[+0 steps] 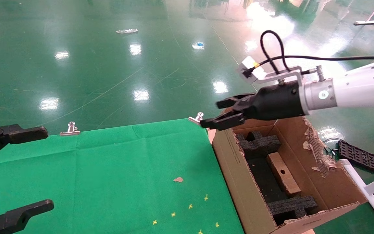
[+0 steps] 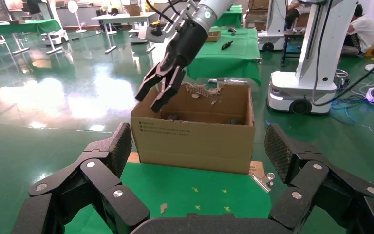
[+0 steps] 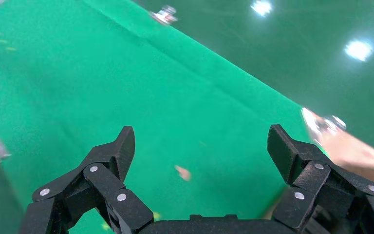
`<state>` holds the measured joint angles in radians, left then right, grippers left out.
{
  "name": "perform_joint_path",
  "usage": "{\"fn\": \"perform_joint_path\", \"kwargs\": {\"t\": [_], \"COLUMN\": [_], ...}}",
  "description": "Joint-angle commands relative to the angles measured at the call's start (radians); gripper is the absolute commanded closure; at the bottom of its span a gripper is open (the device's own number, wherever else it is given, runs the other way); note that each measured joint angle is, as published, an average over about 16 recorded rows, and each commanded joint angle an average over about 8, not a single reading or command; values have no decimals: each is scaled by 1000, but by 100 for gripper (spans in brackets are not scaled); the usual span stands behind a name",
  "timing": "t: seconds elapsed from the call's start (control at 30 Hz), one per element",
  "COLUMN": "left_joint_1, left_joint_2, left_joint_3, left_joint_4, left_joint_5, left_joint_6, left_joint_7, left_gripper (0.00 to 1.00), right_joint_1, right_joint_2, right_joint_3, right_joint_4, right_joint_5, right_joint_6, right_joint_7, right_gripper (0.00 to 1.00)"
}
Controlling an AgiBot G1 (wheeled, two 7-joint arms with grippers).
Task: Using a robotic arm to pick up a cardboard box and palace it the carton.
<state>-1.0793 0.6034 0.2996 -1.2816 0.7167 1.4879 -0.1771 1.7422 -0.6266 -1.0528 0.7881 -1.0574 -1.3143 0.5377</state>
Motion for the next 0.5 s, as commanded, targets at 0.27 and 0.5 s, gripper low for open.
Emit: {"fn": "perform_joint_path", "kwargs": {"t": [0.27, 0.5], "left_joint_1": [0, 0], "left_joint_2": [0, 0], "left_joint_3": [0, 1], "left_joint_4": [0, 0], "left_joint_5": [0, -1], "left_joint_6": [0, 0], "left_joint_7": [0, 0], "left_gripper": [0, 0], "right_joint_1": [-171, -303], "right_joint_2": [4, 7], "right_joint_3": [197, 351], "right_joint_4": [127, 225], "right_joint_5": [83, 148], "right_joint_6": [-46, -82], "right_joint_7": [-89, -159], "right_gripper": [0, 0]}}
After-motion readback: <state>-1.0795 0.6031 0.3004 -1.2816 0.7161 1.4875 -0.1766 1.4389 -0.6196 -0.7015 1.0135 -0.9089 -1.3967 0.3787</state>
